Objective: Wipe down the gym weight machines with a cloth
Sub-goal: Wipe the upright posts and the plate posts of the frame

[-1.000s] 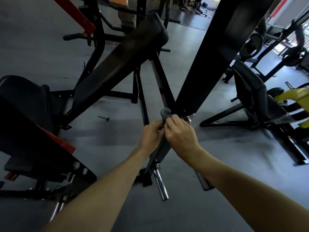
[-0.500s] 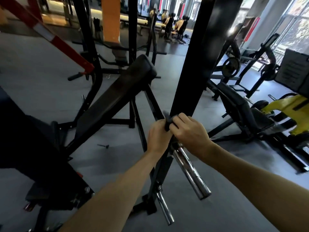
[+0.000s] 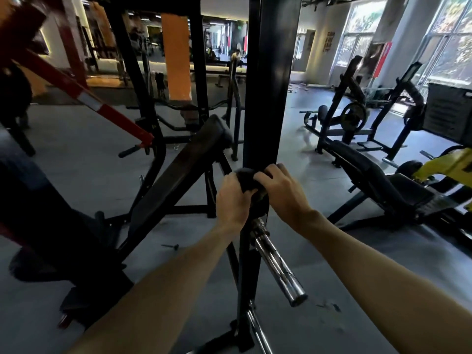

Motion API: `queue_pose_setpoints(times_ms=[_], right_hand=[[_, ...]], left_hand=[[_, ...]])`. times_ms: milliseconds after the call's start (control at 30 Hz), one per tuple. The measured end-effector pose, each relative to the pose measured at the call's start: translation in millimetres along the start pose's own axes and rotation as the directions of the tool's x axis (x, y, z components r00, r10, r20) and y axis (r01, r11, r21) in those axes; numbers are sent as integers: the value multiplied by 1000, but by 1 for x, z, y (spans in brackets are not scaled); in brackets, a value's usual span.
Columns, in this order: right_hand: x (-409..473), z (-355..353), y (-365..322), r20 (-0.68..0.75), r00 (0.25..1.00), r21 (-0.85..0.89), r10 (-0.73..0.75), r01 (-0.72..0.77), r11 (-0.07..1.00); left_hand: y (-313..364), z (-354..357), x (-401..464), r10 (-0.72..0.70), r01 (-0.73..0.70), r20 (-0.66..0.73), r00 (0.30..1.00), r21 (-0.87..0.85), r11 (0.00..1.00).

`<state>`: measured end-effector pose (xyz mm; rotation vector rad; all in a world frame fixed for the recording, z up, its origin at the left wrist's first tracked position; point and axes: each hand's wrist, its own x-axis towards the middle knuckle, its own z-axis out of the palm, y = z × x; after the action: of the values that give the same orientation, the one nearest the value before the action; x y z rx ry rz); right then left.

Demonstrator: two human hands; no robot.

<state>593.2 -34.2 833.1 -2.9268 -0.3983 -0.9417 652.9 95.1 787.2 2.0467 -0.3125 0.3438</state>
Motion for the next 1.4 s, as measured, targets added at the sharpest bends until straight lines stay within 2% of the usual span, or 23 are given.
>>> queue_pose_setpoints(times_ms=[200,333,400,433,500,533,600,667,733,833,900,1000,1033,1067,1100,1200,1400], right_hand=[[-24,20,13,173,982,163,-76,47,985],[-41,29,23,320,944,280,-85,-8,960],[-53,32,28,373,925,311,-70,-53,949],[-62,34,30,413,910,290,-44,-86,953],[-82,41,32,505,862,127,43,-123,984],[-92,45,32,537,838,61,96,-153,986],[-112,49,24,559,812,111,168,-274,955],[-124,57,11,552,803,203,224,-390,898],[-127,69,4,565,771,206,294,-477,854],[-121,87,0,632,683,214,367,-608,764],[-116,95,-4,663,630,186,405,-662,726],[-115,108,-9,640,622,136,450,-669,731],[-117,110,-10,635,632,133,444,-656,743],[-119,111,-7,631,647,131,429,-633,763],[-120,109,-5,636,650,119,415,-614,780],[-124,101,0,660,647,75,382,-563,823],[-163,67,-19,661,632,10,405,-546,838]], left_hand=[[-20,-5,-51,-27,19,76,997,110,994],[-33,7,-74,-85,73,89,992,134,988],[-36,17,-88,-161,140,127,979,161,977],[-39,25,-95,-207,181,154,966,165,970],[-48,44,-110,-234,205,256,938,134,969],[-51,54,-117,-210,184,305,929,112,977],[-53,67,-129,-188,175,340,921,69,982],[-56,72,-132,-179,169,297,938,61,984],[-64,72,-132,-159,152,275,948,48,987],[-74,73,-128,-51,24,220,974,122,992],[-77,79,-126,52,-97,245,968,175,980],[-76,78,-124,29,-45,195,980,78,996],[-81,76,-123,65,-92,207,976,122,988],[-85,73,-121,126,-164,224,966,158,974],[-87,72,-118,158,-192,244,957,124,974],[-86,64,-120,137,-160,338,931,41,986],[-74,56,-157,255,-289,449,857,7,957]])
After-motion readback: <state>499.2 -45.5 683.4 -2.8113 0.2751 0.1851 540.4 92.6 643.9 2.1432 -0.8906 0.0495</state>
